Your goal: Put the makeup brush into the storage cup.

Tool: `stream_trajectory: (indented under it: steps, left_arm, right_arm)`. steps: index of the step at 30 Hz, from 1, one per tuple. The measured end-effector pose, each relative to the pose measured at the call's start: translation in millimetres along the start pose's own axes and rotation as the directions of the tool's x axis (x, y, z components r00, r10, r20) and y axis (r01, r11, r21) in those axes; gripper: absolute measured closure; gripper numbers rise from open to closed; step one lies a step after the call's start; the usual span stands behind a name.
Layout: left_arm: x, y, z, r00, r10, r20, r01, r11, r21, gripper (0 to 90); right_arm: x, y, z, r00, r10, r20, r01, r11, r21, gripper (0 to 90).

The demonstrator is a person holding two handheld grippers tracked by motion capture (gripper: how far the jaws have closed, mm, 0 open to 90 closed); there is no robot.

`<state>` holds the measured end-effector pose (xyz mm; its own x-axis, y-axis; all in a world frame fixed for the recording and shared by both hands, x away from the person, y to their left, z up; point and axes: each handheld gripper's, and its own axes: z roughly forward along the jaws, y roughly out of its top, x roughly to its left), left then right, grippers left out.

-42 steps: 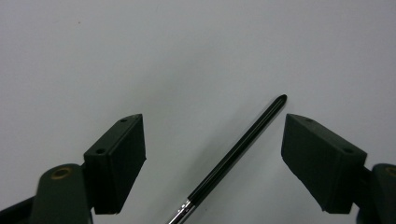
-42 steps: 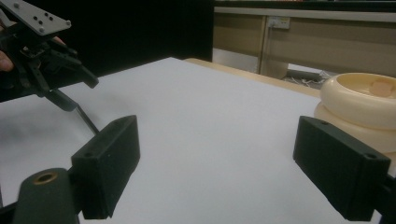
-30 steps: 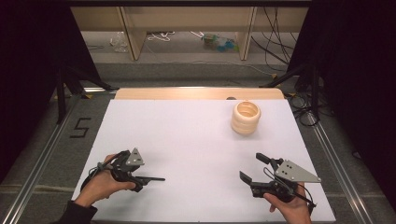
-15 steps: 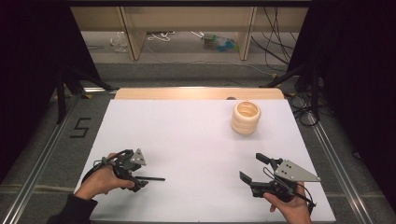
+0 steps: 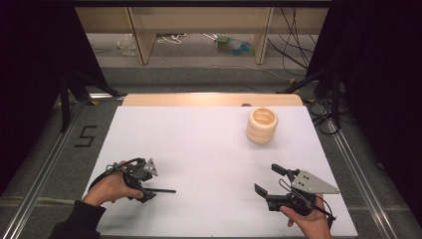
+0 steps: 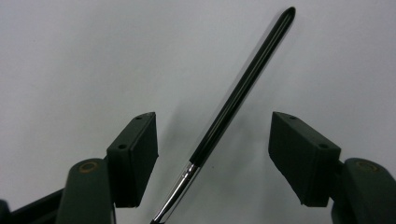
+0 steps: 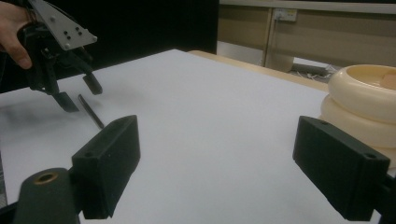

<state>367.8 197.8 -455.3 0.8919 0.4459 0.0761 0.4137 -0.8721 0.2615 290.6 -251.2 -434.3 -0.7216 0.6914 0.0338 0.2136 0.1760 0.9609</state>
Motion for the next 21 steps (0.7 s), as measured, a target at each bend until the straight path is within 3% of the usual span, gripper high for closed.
stream_trajectory:
  steps: [1,3,5,8,9,11,21]
  left_arm:
    - [-0.4,0.1,0.2,1.0,-0.009,0.001,0.009,0.9999,0.011,34.9]
    - [1.6,0.8,-0.1,0.9999,0.013,0.007,-0.013,0.9997,0.02,35.7]
    - [0.9,0.3,-1.3,0.9999,-0.009,0.008,0.009,0.9998,0.017,38.5]
    - [1.9,-0.1,-1.1,0.9999,-0.001,0.011,0.001,0.9998,0.022,41.4]
    - [2.8,-0.4,-0.6,0.9999,0.012,0.011,-0.012,0.9995,0.028,42.3]
    - [3.3,-0.2,-0.1,0.9998,0.016,0.008,-0.016,0.9993,0.035,43.9]
    - [6.1,1.2,1.1,0.999,0.043,0.013,-0.044,0.9966,0.069,54.9]
  right_arm:
    - [-0.2,0.1,-0.2,1.0,0.004,-0.005,-0.004,1.0,0.0,16.0]
    - [0.3,-0.8,1.3,0.9998,0.015,-0.01,-0.016,1.0,-0.023,16.0]
    - [-0.2,-0.1,-0.6,1.0,0.004,0.001,-0.004,1.0,-0.002,16.0]
    - [0.3,-0.1,0.2,1.0,0.0,0.002,0.0,1.0,-0.004,16.0]
    - [-0.7,-0.1,1.2,0.9998,-0.021,0.006,0.021,1.0,-0.017,16.0]
    - [0.9,-0.2,1.1,1.0,-0.001,-0.001,0.001,1.0,-0.003,16.0]
    - [2.1,-0.7,2.8,0.9999,0.007,-0.015,-0.007,1.0,-0.018,16.2]
